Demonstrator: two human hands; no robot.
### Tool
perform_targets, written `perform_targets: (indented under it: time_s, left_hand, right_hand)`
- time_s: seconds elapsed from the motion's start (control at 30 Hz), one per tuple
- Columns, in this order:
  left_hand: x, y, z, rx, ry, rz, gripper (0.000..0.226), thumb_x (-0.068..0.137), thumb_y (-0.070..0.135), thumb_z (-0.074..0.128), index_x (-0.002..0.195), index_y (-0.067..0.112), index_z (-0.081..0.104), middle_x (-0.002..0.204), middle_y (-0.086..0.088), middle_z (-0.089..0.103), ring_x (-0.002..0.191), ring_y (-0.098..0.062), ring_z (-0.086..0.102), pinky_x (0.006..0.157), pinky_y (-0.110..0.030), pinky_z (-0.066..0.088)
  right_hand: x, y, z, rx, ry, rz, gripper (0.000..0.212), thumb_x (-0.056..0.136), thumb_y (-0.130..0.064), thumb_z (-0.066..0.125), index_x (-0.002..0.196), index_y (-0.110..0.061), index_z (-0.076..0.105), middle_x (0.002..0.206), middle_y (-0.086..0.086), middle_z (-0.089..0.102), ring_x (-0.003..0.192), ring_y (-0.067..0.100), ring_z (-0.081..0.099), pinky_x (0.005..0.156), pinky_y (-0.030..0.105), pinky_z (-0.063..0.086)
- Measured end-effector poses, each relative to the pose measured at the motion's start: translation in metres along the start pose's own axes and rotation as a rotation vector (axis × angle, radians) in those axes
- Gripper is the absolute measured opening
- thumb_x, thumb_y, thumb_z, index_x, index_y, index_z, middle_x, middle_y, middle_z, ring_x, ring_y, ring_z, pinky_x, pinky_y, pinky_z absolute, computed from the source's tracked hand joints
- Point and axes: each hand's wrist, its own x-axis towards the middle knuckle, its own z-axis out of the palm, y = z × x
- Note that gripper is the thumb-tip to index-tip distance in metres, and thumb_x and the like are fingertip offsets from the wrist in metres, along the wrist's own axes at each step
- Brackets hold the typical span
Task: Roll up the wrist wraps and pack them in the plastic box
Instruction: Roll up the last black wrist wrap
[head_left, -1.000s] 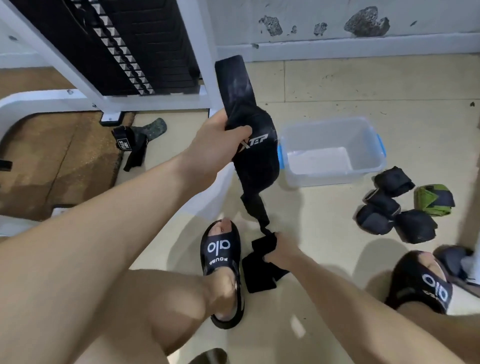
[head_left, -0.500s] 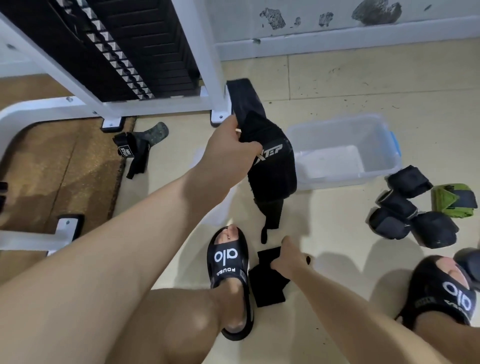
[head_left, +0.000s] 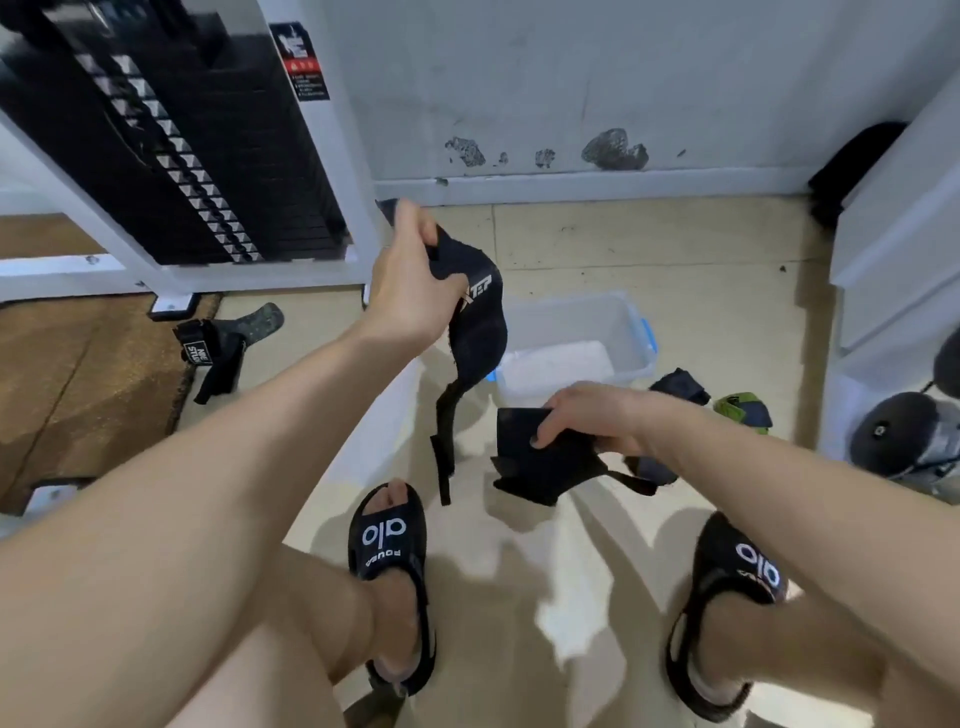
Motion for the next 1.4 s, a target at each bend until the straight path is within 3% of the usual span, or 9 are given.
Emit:
perform_targets:
  time_s: [0.13, 0.27, 0.5, 0.77, 0.93, 1.07, 1.17, 1.3, 1.4]
  left_hand:
    - [-0.018, 0.02, 0.01, 0.079, -0.221, 0.154, 0.025, 0.093, -0.005, 0.053, 0.094, 0.018, 0.064, 0.083, 0.003, 0.062, 0.061, -0.002, 0.051, 0.053, -0.018, 0.039]
    - [-0.037, 0.043, 0.022, 0.031, -0.39, 0.104, 0.028, 0.091, 0.004, 0.06, 0.102, 0.027, 0.072, 0.096, 0.009, 0.067, 0.073, -0.004, 0.058, 0.058, -0.008, 0.041]
    - [-0.048, 0.05, 0.034, -0.109, -0.513, -0.018, 0.03, 0.1, 0.044, 0.06, 0.087, 0.018, 0.064, 0.084, 0.008, 0.059, 0.082, -0.012, 0.055, 0.085, -0.033, 0.048]
    - [-0.047, 0.053, 0.038, 0.008, -0.407, 0.209, 0.039, 0.105, 0.033, 0.058, 0.072, 0.014, 0.049, 0.06, 0.015, 0.043, 0.055, -0.002, 0.039, 0.053, -0.014, 0.032]
    - [-0.036, 0.052, 0.03, 0.038, -0.412, 0.289, 0.039, 0.106, 0.027, 0.057, 0.072, 0.011, 0.044, 0.055, 0.014, 0.036, 0.055, -0.006, 0.033, 0.051, -0.017, 0.028]
    - [-0.027, 0.048, 0.025, 0.08, -0.399, 0.307, 0.042, 0.107, 0.03, 0.054, 0.071, 0.013, 0.04, 0.057, 0.013, 0.032, 0.056, -0.007, 0.03, 0.053, -0.021, 0.027]
    - [-0.021, 0.046, 0.022, 0.126, -0.426, 0.314, 0.042, 0.107, 0.032, 0.053, 0.074, 0.008, 0.042, 0.058, 0.013, 0.032, 0.057, -0.007, 0.03, 0.054, -0.022, 0.028]
    - [-0.018, 0.045, 0.018, 0.154, -0.481, 0.311, 0.042, 0.107, 0.032, 0.053, 0.07, 0.017, 0.039, 0.06, 0.012, 0.032, 0.058, -0.007, 0.03, 0.054, -0.022, 0.026]
    - [-0.013, 0.04, 0.009, 0.133, -0.471, 0.296, 0.04, 0.107, 0.03, 0.052, 0.071, 0.016, 0.041, 0.061, 0.014, 0.031, 0.059, -0.007, 0.03, 0.054, -0.021, 0.027]
  right_hand:
    - [-0.066, -0.027, -0.036, 0.21, 0.057, -0.129, 0.005, 0.088, -0.003, 0.07, 0.088, -0.008, 0.068, 0.083, 0.009, 0.076, 0.076, 0.024, 0.073, 0.069, 0.03, 0.056]
    - [-0.104, -0.024, -0.058, 0.478, 0.085, -0.178, 0.032, 0.089, -0.013, 0.072, 0.12, -0.007, 0.071, 0.116, 0.011, 0.076, 0.107, 0.026, 0.073, 0.104, 0.042, 0.054]
    - [-0.123, -0.029, -0.069, 0.742, 0.084, -0.249, 0.015, 0.097, -0.014, 0.06, 0.105, -0.008, 0.071, 0.104, 0.014, 0.076, 0.086, 0.028, 0.073, 0.092, 0.041, 0.058]
    - [-0.113, -0.03, -0.079, 0.768, 0.078, -0.253, 0.019, 0.098, -0.013, 0.057, 0.11, -0.007, 0.07, 0.114, 0.015, 0.074, 0.099, 0.03, 0.07, 0.098, 0.042, 0.056]
    - [-0.105, -0.029, -0.081, 0.515, 0.267, -0.281, 0.027, 0.096, -0.021, 0.068, 0.122, -0.017, 0.064, 0.109, 0.007, 0.073, 0.087, 0.02, 0.067, 0.081, 0.034, 0.054]
    - [-0.106, -0.025, -0.076, 0.404, 0.147, -0.248, 0.06, 0.09, -0.022, 0.077, 0.137, -0.034, 0.042, 0.118, 0.002, 0.073, 0.097, 0.021, 0.071, 0.079, 0.037, 0.06]
    - [-0.103, -0.025, -0.075, 0.396, 0.196, -0.241, 0.037, 0.095, -0.015, 0.071, 0.128, -0.025, 0.056, 0.115, 0.007, 0.075, 0.091, 0.022, 0.07, 0.075, 0.035, 0.059]
    - [-0.097, -0.032, -0.089, 0.721, 0.285, -0.24, 0.018, 0.101, -0.001, 0.05, 0.098, -0.014, 0.061, 0.075, 0.007, 0.061, 0.05, 0.013, 0.057, 0.045, 0.022, 0.05]
    - [-0.09, -0.025, -0.112, 1.085, 0.277, -0.189, 0.034, 0.102, 0.003, 0.029, 0.076, -0.013, 0.045, 0.048, 0.0, 0.04, 0.03, 0.006, 0.036, 0.03, 0.015, 0.033]
